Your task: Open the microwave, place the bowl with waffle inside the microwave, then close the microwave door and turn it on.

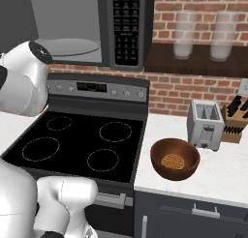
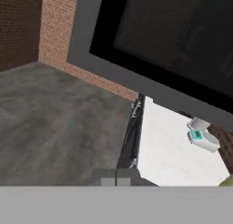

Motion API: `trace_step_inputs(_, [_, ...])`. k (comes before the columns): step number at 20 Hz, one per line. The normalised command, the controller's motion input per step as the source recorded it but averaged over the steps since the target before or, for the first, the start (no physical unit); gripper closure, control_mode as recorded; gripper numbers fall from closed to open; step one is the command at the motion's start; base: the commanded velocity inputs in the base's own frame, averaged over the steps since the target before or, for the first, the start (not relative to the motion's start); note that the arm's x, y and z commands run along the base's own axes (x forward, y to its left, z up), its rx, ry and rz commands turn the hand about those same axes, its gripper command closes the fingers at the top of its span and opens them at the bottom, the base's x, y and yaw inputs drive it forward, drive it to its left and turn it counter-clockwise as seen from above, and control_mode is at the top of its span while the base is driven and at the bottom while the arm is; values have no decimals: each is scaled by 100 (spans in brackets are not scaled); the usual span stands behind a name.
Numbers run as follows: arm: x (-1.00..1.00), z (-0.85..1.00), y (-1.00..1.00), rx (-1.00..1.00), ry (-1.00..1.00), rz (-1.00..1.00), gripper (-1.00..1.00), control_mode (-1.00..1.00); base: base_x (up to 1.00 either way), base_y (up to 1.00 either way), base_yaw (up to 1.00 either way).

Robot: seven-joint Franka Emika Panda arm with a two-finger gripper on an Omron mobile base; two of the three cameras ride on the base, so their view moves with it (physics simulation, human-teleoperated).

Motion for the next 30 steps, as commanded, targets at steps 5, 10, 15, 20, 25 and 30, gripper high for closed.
trace_step_inputs(5, [25,-76,-91,0,5,-73,100,-100,0,0,0])
trace_step_inputs(10, [42,-60,-90,0,21,-71,100,-100,0,0,0])
trace_step_inputs(15, [39,-26,-73,0,48,-59,100,-100,0,0,0])
trace_step_inputs(20, [10,-14,-77,8,38,-49,100,-100,0,0,0])
trace_step_inputs(25, [-10,-36,-94,16,24,-62,100,-100,0,0,0])
trace_step_inputs(30, [-25,-51,-80,19,7,-68,100,-100,0,0,0])
